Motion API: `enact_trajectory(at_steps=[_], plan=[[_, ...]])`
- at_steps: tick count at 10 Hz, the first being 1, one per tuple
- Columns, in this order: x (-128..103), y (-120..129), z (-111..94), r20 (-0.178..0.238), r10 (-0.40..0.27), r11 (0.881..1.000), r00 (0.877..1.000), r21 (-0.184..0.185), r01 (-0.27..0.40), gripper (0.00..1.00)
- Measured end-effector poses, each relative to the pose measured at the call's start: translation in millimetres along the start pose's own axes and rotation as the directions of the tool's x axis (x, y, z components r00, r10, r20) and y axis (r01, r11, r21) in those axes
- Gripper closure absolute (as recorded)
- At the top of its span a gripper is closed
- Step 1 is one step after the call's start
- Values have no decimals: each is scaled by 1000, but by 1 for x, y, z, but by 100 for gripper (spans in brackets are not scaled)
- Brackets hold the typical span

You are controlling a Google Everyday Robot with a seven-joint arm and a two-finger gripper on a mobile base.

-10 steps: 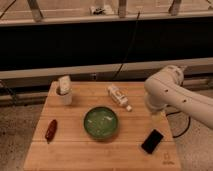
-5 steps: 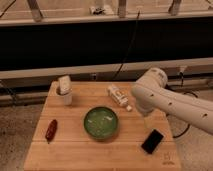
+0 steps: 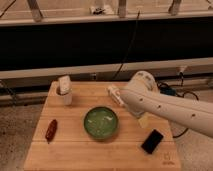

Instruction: Pick up the ceramic bowl

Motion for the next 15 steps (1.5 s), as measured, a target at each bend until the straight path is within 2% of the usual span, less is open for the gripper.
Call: enact_trajectory(at_steps=[2, 3, 7, 10, 15], plan=[[-9, -4, 2, -3, -43, 999, 999, 0, 43, 20], [-19, -10, 2, -3, -89, 996, 996, 5, 89, 20], [-28, -13, 4, -11, -183, 983, 983, -4, 183, 20], [-39, -19, 6, -14, -264, 964, 964, -4, 264, 20], [-48, -25, 7, -24, -341, 940, 940, 2, 341, 20]])
